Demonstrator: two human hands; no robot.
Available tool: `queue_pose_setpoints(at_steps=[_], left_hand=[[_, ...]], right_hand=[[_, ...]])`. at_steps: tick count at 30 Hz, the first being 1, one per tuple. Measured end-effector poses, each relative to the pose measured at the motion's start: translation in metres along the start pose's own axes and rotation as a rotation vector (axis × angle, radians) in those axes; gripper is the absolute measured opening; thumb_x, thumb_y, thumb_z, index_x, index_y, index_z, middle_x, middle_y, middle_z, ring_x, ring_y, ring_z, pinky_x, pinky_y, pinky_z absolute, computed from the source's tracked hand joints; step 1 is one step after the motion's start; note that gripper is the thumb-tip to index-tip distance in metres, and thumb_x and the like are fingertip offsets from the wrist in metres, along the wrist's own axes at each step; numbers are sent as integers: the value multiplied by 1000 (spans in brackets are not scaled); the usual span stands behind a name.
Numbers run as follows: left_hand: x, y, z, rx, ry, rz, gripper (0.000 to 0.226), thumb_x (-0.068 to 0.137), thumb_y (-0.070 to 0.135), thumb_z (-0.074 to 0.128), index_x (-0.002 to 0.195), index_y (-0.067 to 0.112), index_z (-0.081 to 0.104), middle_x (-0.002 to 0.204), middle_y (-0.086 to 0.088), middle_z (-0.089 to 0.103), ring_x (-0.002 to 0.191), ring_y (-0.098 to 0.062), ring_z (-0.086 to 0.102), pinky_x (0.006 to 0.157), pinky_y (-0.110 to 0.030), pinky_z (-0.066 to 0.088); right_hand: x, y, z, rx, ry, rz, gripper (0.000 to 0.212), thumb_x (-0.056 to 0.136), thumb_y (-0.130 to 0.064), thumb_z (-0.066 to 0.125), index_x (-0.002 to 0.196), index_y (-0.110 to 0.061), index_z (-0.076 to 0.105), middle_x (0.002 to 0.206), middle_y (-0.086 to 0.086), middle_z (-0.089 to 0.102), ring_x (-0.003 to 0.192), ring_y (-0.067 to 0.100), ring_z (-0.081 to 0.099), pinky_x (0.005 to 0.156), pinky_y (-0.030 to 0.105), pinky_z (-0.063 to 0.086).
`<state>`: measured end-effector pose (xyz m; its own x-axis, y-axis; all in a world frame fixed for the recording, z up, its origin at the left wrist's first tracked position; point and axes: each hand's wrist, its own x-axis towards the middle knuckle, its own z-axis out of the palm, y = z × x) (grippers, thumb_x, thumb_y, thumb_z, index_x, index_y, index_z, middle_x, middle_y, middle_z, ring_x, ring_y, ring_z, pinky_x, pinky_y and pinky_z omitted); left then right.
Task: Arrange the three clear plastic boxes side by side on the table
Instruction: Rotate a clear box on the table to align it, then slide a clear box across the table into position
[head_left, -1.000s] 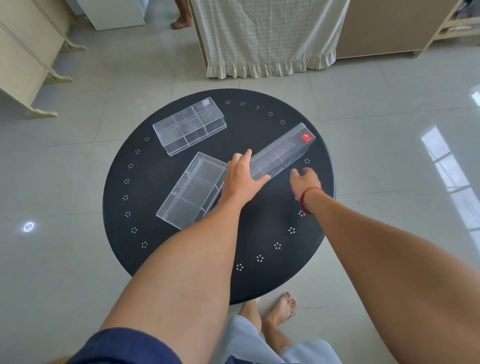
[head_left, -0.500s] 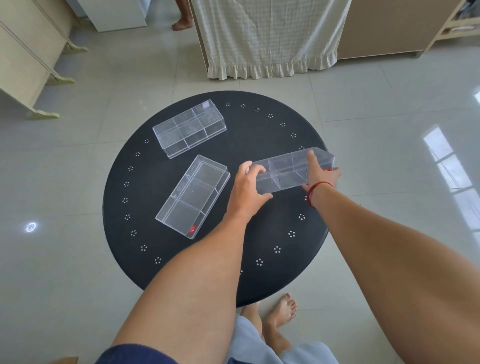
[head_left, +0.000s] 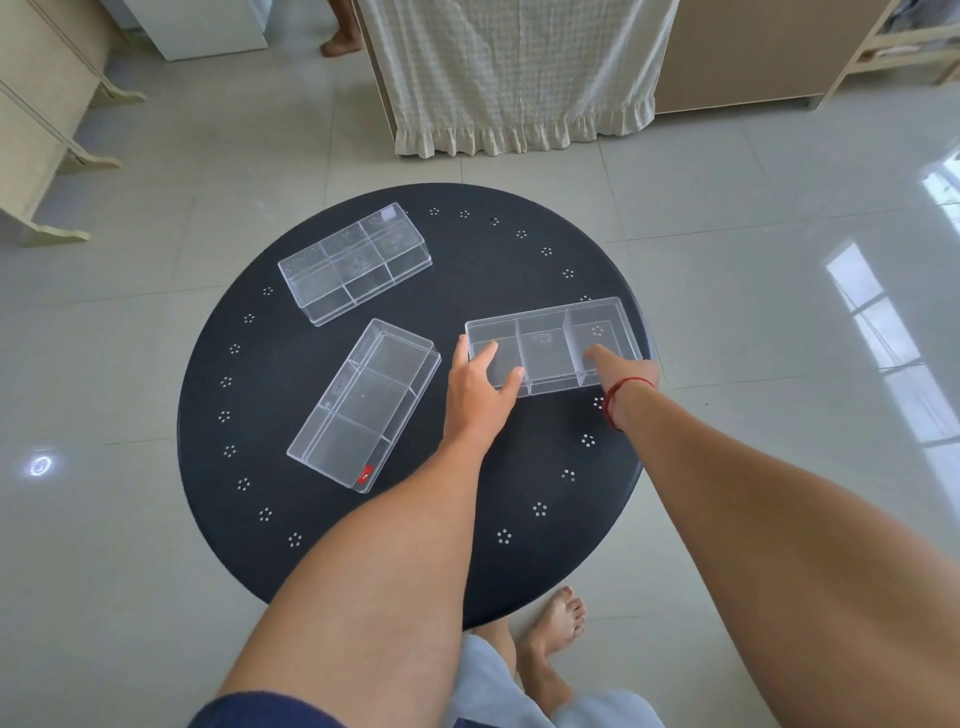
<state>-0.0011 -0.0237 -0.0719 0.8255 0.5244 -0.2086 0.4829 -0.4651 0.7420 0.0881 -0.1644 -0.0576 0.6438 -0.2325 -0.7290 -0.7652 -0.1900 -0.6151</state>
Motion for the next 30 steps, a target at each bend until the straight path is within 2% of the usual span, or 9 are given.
queue_pose_setpoints(at_steps=[1, 3, 6, 9, 12, 15, 19, 25, 30], left_hand=[[0, 0, 0, 5, -1, -8, 56, 90, 32, 64, 141, 13, 50, 162, -6, 18, 149, -18, 21, 114, -33, 31], [2, 2, 0, 15, 2, -14, 55, 88, 31, 66, 138, 14, 52, 161, -5, 22, 147, -19, 27, 111, -33, 34], [6, 7, 0, 75, -3, -14, 52, 87, 31, 66, 134, 16, 53, 159, -3, 23, 145, -18, 30, 104, -33, 39], [11, 11, 1, 203, -4, 33, 57, 88, 37, 64, 139, 17, 48, 164, -1, 11, 149, -18, 20, 104, -36, 41], [14, 14, 3, 307, -88, 125, 66, 93, 38, 57, 150, 17, 30, 165, -3, 5, 152, -19, 7, 117, -37, 26], [12, 20, 5, 385, -173, 122, 62, 98, 36, 48, 152, 16, 27, 165, -5, 5, 152, -21, 0, 123, -41, 9], [-5, 22, 7, 353, -188, 72, 61, 98, 35, 48, 152, 19, 27, 165, -2, 4, 152, -21, -1, 122, -44, 18], [-29, 12, 5, 326, -172, 81, 58, 96, 34, 51, 150, 18, 34, 164, -2, 9, 152, -21, 3, 122, -41, 19], [-22, 3, -19, 304, 22, 17, 58, 97, 36, 47, 149, 13, 33, 163, -10, 16, 151, -25, 10, 121, -40, 20]], right_hand=[[1, 1, 0, -19, 21, -17, 73, 82, -26, 66, 144, -5, 34, 130, 11, 53, 100, 26, 50, 83, 33, 40], [0, 3, 2, -162, 95, -137, 79, 76, -29, 67, 145, -7, 34, 140, 9, 50, 120, 30, 53, 99, 41, 44], [1, 0, 6, -586, 166, -483, 79, 81, -22, 66, 150, -12, 29, 158, 9, 31, 143, 30, 34, 116, 46, 32], [1, -5, 12, -859, 22, -725, 79, 86, -1, 58, 153, -20, 23, 165, 8, 6, 152, 28, 12, 122, 43, 22], [4, -2, 12, -1002, -101, -756, 66, 91, -3, 52, 151, -21, 30, 165, 9, 6, 153, 30, 5, 124, 44, 15], [3, 5, 6, -1002, -118, -757, 58, 95, -10, 52, 149, -22, 34, 165, 9, 8, 153, 30, 4, 124, 44, 13], [-4, 21, -1, -964, -77, -746, 56, 97, -15, 52, 149, -25, 35, 165, 6, 11, 153, 30, 6, 123, 44, 15], [-26, 42, -6, -932, -8, -719, 54, 95, -13, 49, 147, -22, 38, 164, 7, 14, 153, 27, 8, 125, 43, 9], [-42, 21, 16, -926, 41, -748, 58, 93, -13, 48, 149, -19, 33, 164, 11, 12, 153, 28, 7, 125, 45, 4]])
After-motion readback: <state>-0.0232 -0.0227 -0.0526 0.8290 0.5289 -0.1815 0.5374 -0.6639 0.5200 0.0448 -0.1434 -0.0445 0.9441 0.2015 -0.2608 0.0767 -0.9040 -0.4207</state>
